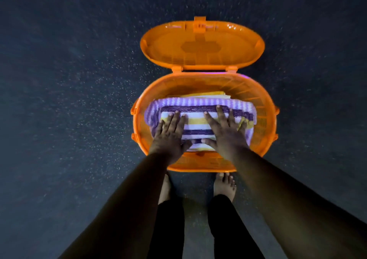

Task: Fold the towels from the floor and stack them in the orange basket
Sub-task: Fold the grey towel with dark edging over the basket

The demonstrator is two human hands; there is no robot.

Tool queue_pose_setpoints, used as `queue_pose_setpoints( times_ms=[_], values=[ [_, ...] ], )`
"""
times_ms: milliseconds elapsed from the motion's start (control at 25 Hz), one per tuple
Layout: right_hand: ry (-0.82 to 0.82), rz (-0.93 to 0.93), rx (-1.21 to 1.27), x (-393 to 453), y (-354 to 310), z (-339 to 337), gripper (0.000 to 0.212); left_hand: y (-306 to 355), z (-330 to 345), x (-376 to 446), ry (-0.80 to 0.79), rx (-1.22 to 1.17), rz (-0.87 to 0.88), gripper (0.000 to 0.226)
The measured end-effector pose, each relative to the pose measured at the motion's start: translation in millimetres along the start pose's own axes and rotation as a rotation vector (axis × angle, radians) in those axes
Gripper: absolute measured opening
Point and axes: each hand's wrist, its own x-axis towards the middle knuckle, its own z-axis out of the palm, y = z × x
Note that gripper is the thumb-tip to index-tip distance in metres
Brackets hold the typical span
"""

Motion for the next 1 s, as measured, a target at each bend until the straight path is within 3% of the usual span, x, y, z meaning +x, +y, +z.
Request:
queue_pose_setpoints(
  times_ms=[200,480,680,1000],
  values=[
    [-0.163,0.086,0.222,-161,-44,-106,0.085,56,-119,-161,-0.104,-0.251,-0.182,0.093],
    [-0.119,-0.086,0.152,-386,-124,-247,0.086,128,-237,-439,-0.032,-0.488,-0.403,0.094],
    [-0.067,-0.364,-0.093,-474,-206,-280,0.088,126,-247,-588,0.143,-0.615,-0.535,0.094],
    [-0.051,-0.663,-0.400,-563,-430,-255,0.089,13,-199,-783,0.515,-0.862,-0.783,0.098]
  ],
)
